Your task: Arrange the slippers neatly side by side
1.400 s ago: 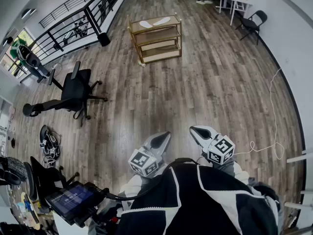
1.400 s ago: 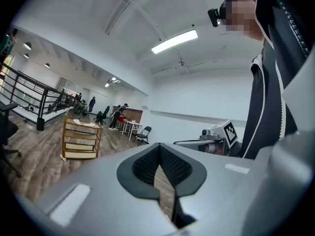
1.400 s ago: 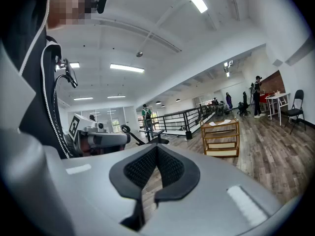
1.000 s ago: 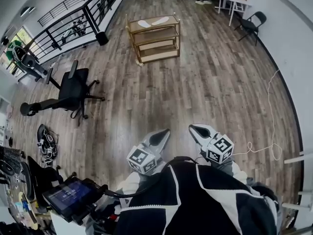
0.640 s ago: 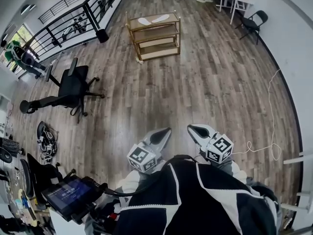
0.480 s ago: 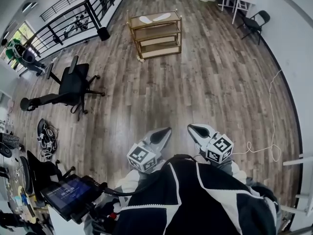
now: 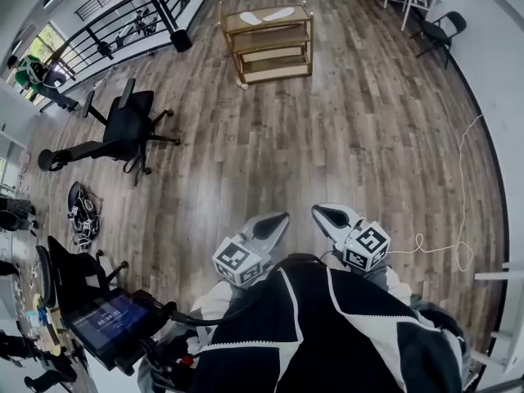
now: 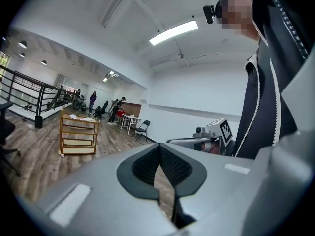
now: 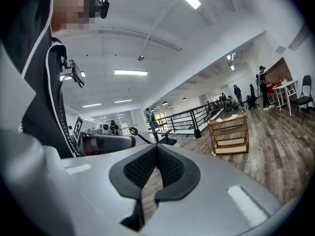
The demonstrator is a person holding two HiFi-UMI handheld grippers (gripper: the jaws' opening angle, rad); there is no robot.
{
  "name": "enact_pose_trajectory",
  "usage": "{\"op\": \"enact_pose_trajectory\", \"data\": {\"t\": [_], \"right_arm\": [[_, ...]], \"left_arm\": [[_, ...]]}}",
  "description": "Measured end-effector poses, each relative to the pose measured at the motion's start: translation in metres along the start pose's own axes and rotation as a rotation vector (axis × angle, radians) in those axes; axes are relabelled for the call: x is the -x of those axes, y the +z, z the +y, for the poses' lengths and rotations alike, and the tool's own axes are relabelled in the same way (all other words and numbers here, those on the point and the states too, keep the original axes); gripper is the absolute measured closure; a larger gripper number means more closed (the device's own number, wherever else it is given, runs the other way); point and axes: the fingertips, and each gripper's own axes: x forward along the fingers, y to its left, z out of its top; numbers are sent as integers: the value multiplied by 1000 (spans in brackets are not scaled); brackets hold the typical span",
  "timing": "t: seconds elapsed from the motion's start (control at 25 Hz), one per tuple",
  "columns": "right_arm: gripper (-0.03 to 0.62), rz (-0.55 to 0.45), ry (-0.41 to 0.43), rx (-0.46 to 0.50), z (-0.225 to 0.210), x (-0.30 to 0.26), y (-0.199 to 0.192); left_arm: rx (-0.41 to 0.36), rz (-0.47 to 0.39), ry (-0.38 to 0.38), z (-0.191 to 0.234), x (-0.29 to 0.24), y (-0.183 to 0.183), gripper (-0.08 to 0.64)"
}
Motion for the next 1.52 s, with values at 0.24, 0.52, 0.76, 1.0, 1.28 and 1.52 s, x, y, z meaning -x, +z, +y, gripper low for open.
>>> {"op": "enact_pose_trajectory", "data": {"t": [0.24, 0.52, 0.76, 1.0, 1.28, 1.52], "right_arm": [[588, 20, 22, -7, 2, -4, -7], [588, 6, 8, -48, -33, -35, -1], [588, -1, -24, -18, -59, -88, 27], [588, -1, -55, -7, -78, -155, 48], [588, 5, -100, 20, -93, -219, 63], [588, 33, -94, 45, -105, -263, 66]], "left_arm": [[40, 4, 22, 3, 4, -5, 545], [82, 1, -28, 50, -25, -6, 545], [52, -4, -94, 106, -38, 21, 545], [55, -14, -126, 178, -38, 41, 545], [31, -19, -175, 238, -33, 50, 545], [41, -10, -194, 281, -38, 52, 545]]}}
